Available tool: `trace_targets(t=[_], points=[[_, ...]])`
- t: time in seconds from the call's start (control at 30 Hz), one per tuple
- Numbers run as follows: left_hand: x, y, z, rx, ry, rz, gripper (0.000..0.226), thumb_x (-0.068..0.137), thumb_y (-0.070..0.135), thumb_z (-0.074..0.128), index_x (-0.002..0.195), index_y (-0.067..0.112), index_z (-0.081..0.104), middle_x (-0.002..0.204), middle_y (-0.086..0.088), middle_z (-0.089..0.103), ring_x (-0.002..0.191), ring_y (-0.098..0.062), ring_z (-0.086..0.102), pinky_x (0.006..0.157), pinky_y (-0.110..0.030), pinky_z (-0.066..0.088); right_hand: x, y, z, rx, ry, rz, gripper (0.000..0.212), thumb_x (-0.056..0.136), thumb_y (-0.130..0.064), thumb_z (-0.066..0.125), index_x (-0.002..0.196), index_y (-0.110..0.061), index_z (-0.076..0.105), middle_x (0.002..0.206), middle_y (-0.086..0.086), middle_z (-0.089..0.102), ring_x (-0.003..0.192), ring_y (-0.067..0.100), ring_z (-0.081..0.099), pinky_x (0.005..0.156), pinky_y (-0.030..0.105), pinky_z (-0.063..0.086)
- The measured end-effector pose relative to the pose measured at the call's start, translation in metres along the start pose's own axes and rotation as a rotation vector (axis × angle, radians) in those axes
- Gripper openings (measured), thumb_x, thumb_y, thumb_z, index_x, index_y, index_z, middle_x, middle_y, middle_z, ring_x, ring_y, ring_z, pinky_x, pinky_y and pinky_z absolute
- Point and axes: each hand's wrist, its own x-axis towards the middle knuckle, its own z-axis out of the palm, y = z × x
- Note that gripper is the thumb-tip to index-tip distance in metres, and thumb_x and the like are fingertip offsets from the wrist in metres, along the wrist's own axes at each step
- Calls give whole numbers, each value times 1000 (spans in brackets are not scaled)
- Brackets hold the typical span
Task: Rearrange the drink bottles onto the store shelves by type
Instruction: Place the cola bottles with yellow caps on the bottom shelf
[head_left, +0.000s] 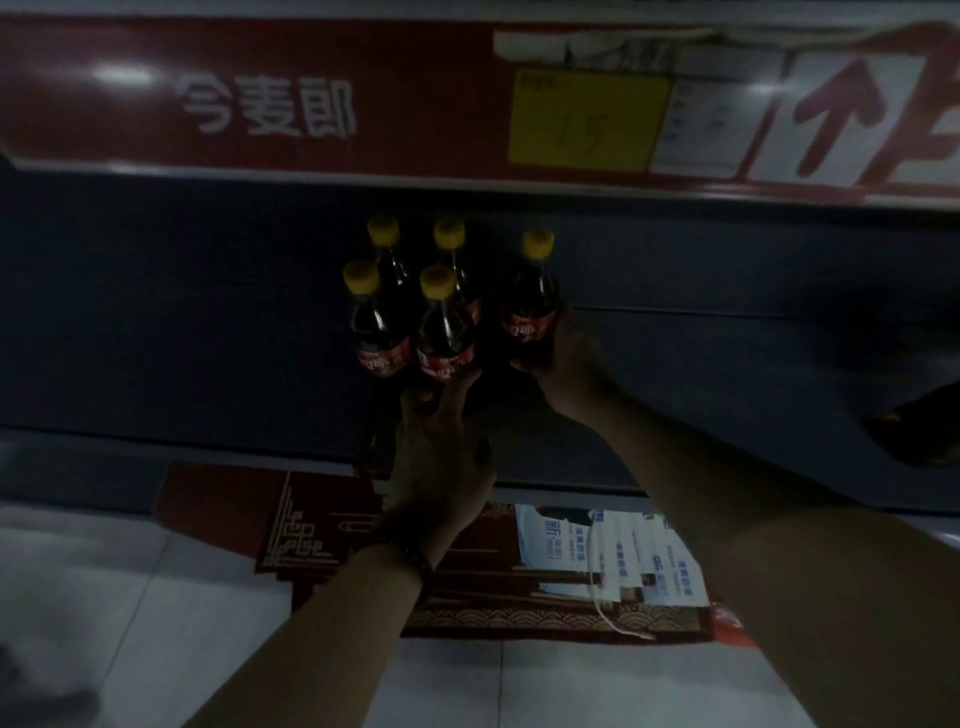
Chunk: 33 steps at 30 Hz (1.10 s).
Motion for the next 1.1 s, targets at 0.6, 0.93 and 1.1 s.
trace_targets(t=[0.6,0.93,1.1], points=[[-14,2,-9,40,-61,-45,70,98,18,64,157,40,34,159,-1,33,139,-23,45,110,-46,51,-29,-3,20,-90,-9,105,70,91,-54,65,149,-20,45,145,10,59,129,31,61,104,54,55],[-94,55,-89,298,-395,-15,33,102,43,50,129,32,65,128,5,72,113,-17,69,97,-37,58,-167,-127,-73,-126,-277,235,18,105,-30,65,121,-22,70,114,-1,75,103,17,71,90,37,59],[-155,129,-155,211,-472,20,22,96,45,66,117,39,68,115,13,72,103,-10,69,92,-36,61,-262,-217,-160,-225,-206,170,6,99,-29,73,94,-25,72,86,-14,72,78,0,67,74,26,56]])
